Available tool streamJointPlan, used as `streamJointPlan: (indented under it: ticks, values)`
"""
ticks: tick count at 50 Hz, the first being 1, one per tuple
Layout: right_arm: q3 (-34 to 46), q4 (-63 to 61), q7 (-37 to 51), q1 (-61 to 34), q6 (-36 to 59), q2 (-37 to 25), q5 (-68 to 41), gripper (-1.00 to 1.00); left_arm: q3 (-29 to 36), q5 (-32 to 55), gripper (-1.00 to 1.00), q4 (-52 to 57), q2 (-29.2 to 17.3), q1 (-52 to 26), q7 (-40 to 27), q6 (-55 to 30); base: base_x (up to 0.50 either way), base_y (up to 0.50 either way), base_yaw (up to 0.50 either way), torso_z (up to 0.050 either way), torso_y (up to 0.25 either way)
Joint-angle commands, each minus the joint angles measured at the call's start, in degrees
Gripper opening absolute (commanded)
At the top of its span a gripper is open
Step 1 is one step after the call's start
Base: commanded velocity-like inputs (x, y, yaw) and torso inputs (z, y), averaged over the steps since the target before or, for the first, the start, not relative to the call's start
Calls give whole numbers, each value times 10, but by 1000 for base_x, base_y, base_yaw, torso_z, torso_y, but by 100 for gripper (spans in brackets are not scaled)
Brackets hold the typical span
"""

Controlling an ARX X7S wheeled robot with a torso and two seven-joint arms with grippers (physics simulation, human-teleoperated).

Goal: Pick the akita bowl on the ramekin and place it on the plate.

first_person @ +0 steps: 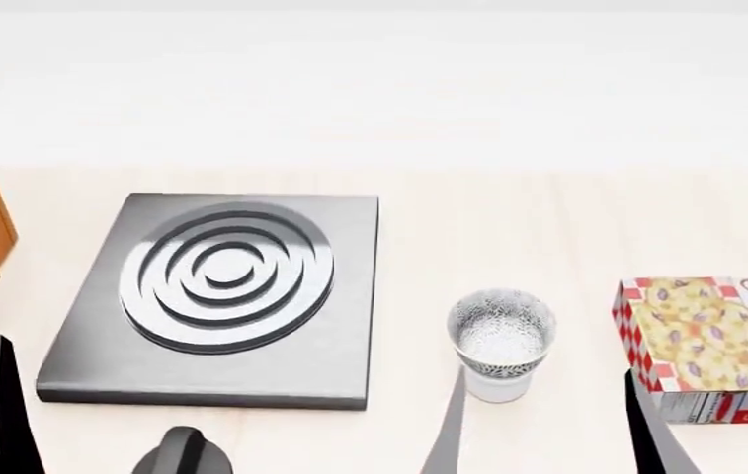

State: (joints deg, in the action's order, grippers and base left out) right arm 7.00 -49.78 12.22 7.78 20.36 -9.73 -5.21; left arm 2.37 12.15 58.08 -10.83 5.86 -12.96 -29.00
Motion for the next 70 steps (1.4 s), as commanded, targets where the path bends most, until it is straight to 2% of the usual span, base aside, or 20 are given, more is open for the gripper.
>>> streamJointPlan:
  ticks: [1, 16, 18, 19, 21, 54, 55, 65, 68, 70]
  values:
    - [8, 3, 2, 4, -13, -8, 0, 100, 1, 11, 100, -1, -8, 0, -8, 4, 0, 0, 0, 50, 0]
    - [12, 2, 9, 2, -10, -14, -3, 100, 2, 23, 100, -1, -18, -2, -18, 6, 0, 0, 0, 50, 0]
    - [12, 2, 10, 1, -10, -15, -5, 100, 2, 20, 100, -9, -17, 10, -11, 43, 0, 0, 0, 50, 0]
    - [12, 2, 11, 1, -10, -15, -4, 100, -1, 28, 100, -6, -18, 3, -19, 12, 0, 0, 0, 0, 0]
    - [14, 3, 12, 2, -12, -16, -4, 100, -7, 29, 100, -7, -15, 11, -16, 43, 0, 0, 0, 0, 0]
    - [23, 6, 25, -1, -12, -28, -11, 100, -1, 39, 100, -9, -31, 6, -42, 43, 0, 0, 0, 0, -236]
    - [23, 6, 26, -1, -12, -29, -10, 100, -4, 50, 100, -6, -31, 1, -48, 21, 0, 0, 0, 0, 0]
    - [30, -2, 31, 0, -16, -31, -10, 100, 4, 56, 100, -10, -35, -4, -59, 3, 0, 0, 0, 0, 0]
    - [27, -28, 35, -17, 26, -32, -19, 100, 5, 57, 100, -7, -37, -4, -62, 1, 0, 0, 0, 0, 0]
    - [28, -4, 34, -3, -10, -33, -15, 100, 7, 58, 100, -8, -38, -4, -63, 2, 0, 0, 0, 0, 0]
